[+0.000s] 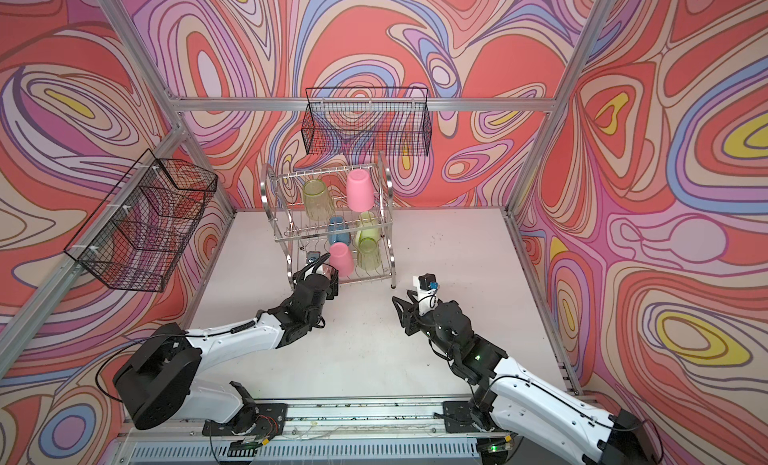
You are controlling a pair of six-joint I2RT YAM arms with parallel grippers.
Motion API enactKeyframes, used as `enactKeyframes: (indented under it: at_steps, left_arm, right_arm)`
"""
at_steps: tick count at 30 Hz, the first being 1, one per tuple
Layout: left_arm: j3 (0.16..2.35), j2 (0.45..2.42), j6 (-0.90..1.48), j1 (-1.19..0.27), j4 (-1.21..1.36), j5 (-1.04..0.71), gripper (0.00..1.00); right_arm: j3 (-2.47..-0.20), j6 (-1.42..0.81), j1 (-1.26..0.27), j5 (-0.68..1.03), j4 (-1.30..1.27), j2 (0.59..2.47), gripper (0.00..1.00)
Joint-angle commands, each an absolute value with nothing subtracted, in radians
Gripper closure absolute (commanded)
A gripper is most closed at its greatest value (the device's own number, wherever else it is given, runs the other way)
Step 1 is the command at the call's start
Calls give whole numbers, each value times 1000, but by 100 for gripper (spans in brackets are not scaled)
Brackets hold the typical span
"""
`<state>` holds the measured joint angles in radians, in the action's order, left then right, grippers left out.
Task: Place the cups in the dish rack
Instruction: 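Lower the clear cup into the lower rack tier with the left gripper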
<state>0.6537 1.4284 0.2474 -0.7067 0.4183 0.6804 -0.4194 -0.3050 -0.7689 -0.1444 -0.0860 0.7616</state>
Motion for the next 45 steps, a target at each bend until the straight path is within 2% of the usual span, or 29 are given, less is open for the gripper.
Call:
enactKeyframes:
  at_steps: [1,45]
  left_arm:
    - [690,1446,226,-687,471,676,26]
    - [820,1694,171,-506,630,574,25]
  right_arm:
    - [-403,-308,-761,-162,-77,751,50]
    - [-379,-272,-733,-86,-173,754,45]
